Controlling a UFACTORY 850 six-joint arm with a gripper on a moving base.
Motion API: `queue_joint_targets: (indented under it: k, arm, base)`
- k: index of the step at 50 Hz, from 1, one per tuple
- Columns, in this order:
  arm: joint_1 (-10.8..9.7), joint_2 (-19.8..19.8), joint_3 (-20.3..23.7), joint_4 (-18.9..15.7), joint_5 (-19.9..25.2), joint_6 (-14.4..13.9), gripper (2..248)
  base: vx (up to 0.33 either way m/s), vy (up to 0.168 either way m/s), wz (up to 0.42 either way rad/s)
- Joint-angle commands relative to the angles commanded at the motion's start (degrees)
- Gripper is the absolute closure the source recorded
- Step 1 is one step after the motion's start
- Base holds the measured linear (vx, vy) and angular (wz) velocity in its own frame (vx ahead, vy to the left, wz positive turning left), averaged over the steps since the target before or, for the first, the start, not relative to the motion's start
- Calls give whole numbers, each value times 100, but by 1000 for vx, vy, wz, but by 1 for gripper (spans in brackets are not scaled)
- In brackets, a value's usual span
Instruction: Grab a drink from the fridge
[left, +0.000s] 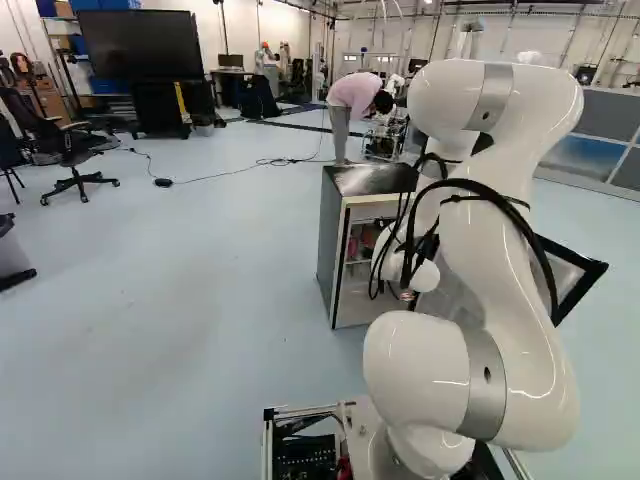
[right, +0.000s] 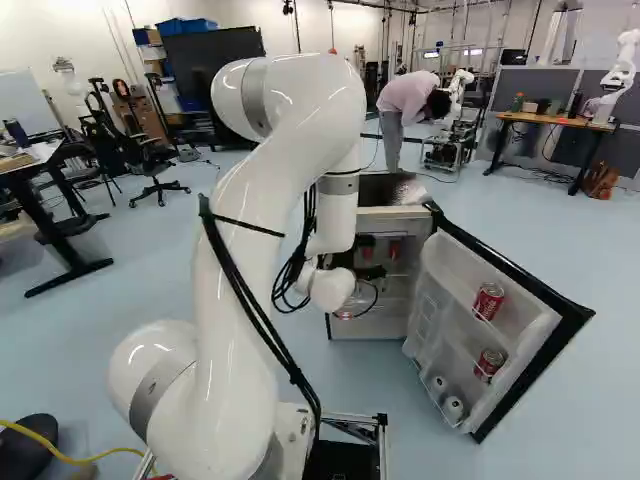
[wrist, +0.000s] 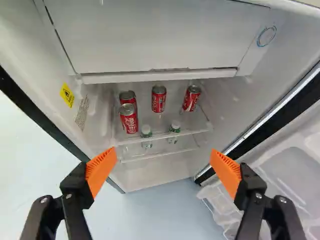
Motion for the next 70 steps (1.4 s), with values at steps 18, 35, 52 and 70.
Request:
queue_joint_targets:
  k: [18,35,52,70]
  arm:
    - [-143,-398,-256,-328,212,0,3]
    - [-301,-782,-528,-437,307,0,3]
    - [-321,-1153,-791,-447,543,0,3]
    - [-312,-1582,-1161,-448,811,0,3]
  base:
    - [0,0,0]
    - [0,0,0]
    - [0,0,0]
    - [0,0,0]
